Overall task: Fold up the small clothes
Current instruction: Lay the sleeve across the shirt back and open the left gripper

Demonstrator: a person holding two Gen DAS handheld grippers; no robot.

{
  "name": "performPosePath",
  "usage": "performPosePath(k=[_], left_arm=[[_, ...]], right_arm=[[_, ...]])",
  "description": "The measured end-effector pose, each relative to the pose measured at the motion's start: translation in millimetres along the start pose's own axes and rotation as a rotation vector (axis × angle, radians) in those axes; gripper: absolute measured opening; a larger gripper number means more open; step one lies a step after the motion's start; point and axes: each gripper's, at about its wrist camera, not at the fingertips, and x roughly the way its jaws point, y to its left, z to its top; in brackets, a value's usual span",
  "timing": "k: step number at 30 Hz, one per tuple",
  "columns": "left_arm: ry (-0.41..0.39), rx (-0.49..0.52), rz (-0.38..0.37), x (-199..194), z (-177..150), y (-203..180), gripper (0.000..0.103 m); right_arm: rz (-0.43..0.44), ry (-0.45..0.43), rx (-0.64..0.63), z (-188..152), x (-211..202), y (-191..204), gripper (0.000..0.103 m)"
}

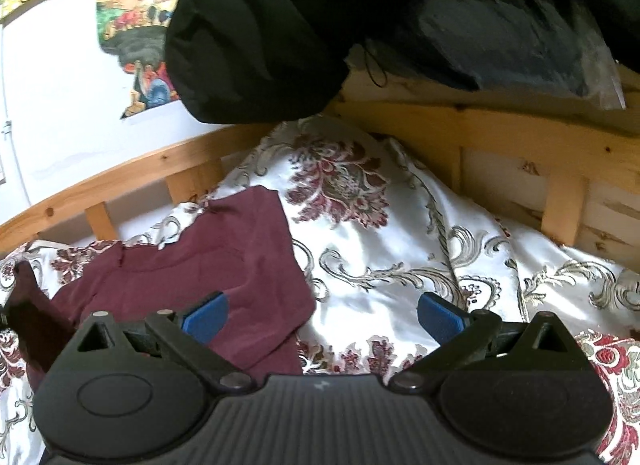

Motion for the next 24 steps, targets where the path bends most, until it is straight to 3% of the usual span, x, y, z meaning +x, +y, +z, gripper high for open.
performPosePath(k=[7,17,24], left_arm=[[0.13,0.041,-0.105,19,-32,-3,0.008],[0.2,0.054,-0.192,26,-66,-12,0.009],[0.241,0.001,-0.226,27,-72,-7,0.012]], right_arm=[[-0.056,0.015,0.038,3,11,-14,0.103],[-0.075,0.046,0.025,1,21,-15,0.103],[-0.101,0.051,0.011,0,24,-16,0.103]])
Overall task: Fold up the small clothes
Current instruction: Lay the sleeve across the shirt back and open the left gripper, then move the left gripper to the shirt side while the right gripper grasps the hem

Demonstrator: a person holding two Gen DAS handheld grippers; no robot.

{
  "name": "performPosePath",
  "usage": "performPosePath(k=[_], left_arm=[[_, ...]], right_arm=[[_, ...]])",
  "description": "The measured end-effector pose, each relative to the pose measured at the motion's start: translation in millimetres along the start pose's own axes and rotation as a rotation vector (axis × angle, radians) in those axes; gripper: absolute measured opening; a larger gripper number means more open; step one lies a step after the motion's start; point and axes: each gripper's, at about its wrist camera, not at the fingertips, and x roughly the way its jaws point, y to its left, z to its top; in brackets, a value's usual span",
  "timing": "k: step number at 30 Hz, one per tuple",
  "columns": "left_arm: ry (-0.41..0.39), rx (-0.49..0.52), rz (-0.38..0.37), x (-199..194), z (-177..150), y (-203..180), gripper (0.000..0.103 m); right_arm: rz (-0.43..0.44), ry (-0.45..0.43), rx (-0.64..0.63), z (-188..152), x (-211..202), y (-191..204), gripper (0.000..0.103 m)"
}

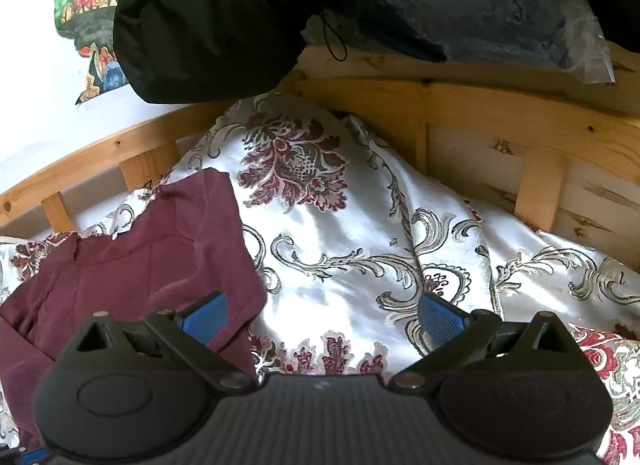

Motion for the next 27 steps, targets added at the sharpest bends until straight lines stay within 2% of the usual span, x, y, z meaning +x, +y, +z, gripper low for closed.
performPosePath(k=[5,10,13,16,21,24,25,27], left_arm=[[0.027,-0.037,-0.019,-2,-3,2,0.024],[0.016,-0.052,-0.004,-12,-4,1,0.065],[0.002,-0.067,0.0,-21,-4,2,0.078],[-0.003,-0.082,0.004,-30,-2,4,0.085],[0.028,-0.139,-0.012,-42,4,13,0.088],[0.031,-0.145,-0.006,-50,14,20,0.098],[0.023,-0.14,0.002,-53,18,23,0.102],[0.007,-0.126,0.034,-60,26,30,0.102]], right_arm=[[-0.019,0.0,-0.026,-3,3,1,0.103],[-0.032,0.033,-0.062,-12,12,5,0.103],[-0.033,0.048,-0.087,-17,15,10,0.103],[-0.028,0.054,-0.107,-20,16,13,0.103],[-0.014,0.056,-0.128,-22,16,18,0.103],[-0.001,0.046,-0.137,-23,14,21,0.103],[0.005,0.036,-0.138,-23,12,22,0.103],[0.021,0.019,-0.137,-22,9,24,0.103]])
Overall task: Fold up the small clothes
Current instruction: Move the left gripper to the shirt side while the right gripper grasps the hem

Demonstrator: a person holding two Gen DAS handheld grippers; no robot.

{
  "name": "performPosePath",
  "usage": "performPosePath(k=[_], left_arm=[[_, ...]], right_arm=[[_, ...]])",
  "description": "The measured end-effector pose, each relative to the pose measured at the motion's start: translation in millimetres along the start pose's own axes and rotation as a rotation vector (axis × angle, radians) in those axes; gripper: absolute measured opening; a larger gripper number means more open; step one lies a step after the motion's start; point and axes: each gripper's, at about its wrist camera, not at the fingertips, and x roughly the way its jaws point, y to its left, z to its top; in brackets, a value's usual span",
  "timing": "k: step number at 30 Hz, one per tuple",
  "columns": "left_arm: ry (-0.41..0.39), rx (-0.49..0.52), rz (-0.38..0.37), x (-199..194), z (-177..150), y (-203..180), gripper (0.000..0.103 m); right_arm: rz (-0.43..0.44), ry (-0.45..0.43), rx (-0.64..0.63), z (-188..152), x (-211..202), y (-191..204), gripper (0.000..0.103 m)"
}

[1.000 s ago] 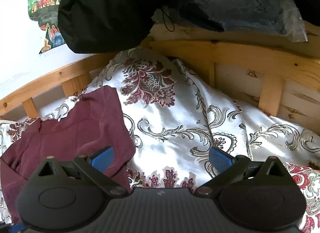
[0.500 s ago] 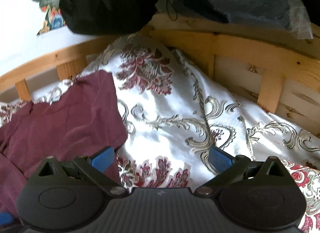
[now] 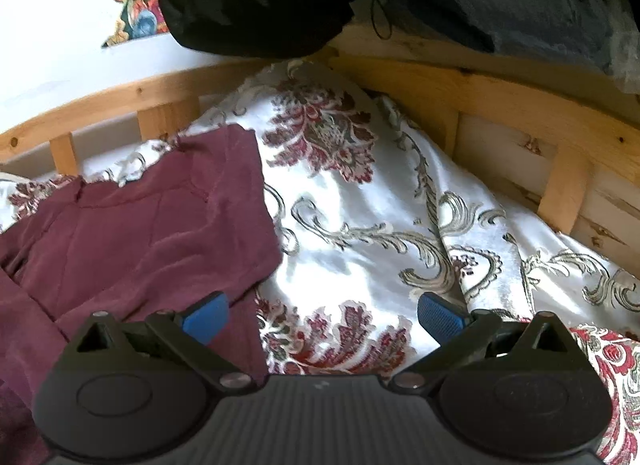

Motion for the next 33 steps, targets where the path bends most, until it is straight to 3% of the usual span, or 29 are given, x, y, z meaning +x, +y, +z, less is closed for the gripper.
performPosePath(k=[8,13,18,21,26,33], left_arm=[[-0.032,0.02,0.12,-15,24,40,0.102],[-0.103,-0.032,0.247,-18,10,71,0.102],[-0.046,-0.1,0.383,-7,11,87,0.102],[-0.066,-0.151,0.41,-10,13,98,0.102],[-0.006,-0.284,0.463,-8,10,120,0.102],[0.031,-0.41,0.441,-8,7,140,0.102]], right_arm=[[0.034,-0.04,-0.053,-2,-4,15,0.103],[0.049,-0.054,-0.071,-5,-6,21,0.103],[0.083,-0.038,-0.024,-9,-4,23,0.103],[0.111,-0.004,-0.009,-12,0,26,0.103],[0.164,0.023,-0.031,-20,0,39,0.103],[0.335,0.049,-0.085,-27,-5,62,0.103]])
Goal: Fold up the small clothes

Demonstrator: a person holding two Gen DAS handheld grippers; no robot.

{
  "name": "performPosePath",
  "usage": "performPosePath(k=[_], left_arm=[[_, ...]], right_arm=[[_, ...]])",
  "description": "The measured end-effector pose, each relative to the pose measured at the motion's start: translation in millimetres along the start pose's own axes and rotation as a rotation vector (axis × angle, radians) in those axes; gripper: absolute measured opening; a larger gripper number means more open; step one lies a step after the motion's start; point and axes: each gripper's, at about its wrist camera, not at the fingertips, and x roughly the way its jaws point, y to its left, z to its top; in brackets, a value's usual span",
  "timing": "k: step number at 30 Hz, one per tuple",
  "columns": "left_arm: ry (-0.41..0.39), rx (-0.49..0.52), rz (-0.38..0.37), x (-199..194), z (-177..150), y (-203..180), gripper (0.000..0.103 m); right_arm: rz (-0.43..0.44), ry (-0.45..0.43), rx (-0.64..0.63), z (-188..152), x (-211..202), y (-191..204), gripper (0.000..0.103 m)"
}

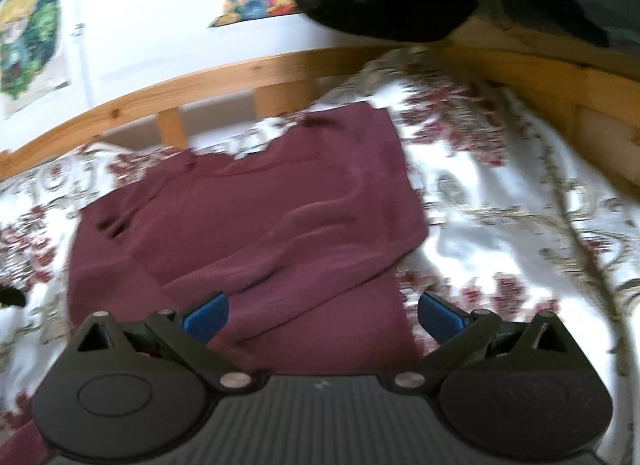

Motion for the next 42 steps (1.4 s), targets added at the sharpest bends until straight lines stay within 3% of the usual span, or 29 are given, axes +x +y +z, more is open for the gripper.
performPosePath(k=[5,9,12,14,15,17,20,25,34,35,36,38,42], left_arm=[[0.029,0.011,-0.016,5,-1,-3,0.102],[0.055,0.02,-0.02,9,-1,-5,0.102],[0.062,0.002,-0.027,6,-1,-6,0.102],[0.047,0.008,-0.055,2,-1,-8,0.102],[0.037,0.019,-0.066,0,-1,-10,0.102],[0.033,0.036,-0.063,-1,-2,-13,0.102],[0.048,0.039,-0.059,1,-2,-14,0.102],[0.063,0.031,-0.07,2,-1,-12,0.102],[0.033,-0.008,-0.087,-8,5,-6,0.102],[0.017,-0.039,-0.08,-10,9,-1,0.102],[-0.008,-0.085,-0.069,-12,14,6,0.102],[-0.08,-0.174,-0.065,-14,26,21,0.102],[-0.169,-0.256,-0.084,-7,52,46,0.102]], right_arm=[[0.154,0.055,-0.061,-7,8,23,0.103],[0.13,0.103,-0.092,-16,19,37,0.091],[0.132,0.149,0.001,-17,28,32,0.079],[0.147,0.179,0.071,-16,33,27,0.057],[0.14,0.188,0.082,-16,34,26,0.05],[0.119,0.197,0.063,-16,34,26,0.023],[0.113,0.173,0.081,-13,28,23,0.014],[0.074,0.108,0.096,-3,12,20,0.012],[-0.038,0.14,0.044,-12,24,21,0.015],[-0.035,0.127,0.023,-10,22,25,0.025],[-0.029,0.109,-0.001,-8,20,29,0.028],[-0.011,0.079,-0.062,-1,22,41,0.05],[0.046,0.044,-0.13,24,38,74,0.067]])
